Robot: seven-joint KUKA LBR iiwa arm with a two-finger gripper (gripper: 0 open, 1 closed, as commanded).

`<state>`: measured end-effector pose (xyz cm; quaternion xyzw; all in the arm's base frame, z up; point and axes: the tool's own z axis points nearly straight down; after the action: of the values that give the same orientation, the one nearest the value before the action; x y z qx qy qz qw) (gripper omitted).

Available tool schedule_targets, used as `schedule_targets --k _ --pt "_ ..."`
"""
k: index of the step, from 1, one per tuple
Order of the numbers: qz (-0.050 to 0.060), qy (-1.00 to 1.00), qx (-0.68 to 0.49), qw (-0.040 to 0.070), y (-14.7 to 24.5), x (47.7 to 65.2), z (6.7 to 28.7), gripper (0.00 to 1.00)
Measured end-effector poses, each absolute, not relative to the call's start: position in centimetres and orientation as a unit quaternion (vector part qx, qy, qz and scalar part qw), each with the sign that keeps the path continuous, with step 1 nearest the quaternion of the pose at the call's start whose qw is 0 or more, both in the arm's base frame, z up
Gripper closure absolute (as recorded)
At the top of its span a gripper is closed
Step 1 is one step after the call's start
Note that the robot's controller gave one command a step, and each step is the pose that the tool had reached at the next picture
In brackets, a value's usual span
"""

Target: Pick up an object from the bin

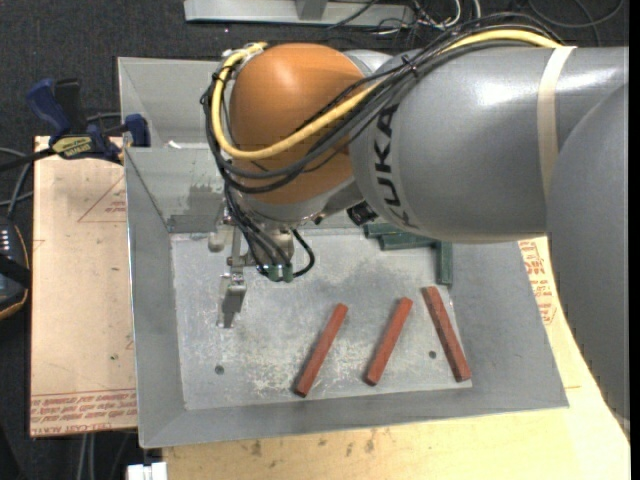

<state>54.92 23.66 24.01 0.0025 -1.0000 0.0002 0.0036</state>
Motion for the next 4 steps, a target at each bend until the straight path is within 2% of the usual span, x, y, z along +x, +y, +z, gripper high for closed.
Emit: schedule_targets --k 1,2,3,4 --pt "-0.001 -1.000 0.000 0.000 23.5 55.1 24.5 0.00" --pt "-0.002 -0.995 0.100 -0.004 21.6 52.9 21.9 0.00" --pt "-0.001 -0.983 0.182 -0.002 18.2 51.6 15.2 0.00" --pt "0.000 -0.984 0.180 0.001 17.6 51.5 13.2 0.00"
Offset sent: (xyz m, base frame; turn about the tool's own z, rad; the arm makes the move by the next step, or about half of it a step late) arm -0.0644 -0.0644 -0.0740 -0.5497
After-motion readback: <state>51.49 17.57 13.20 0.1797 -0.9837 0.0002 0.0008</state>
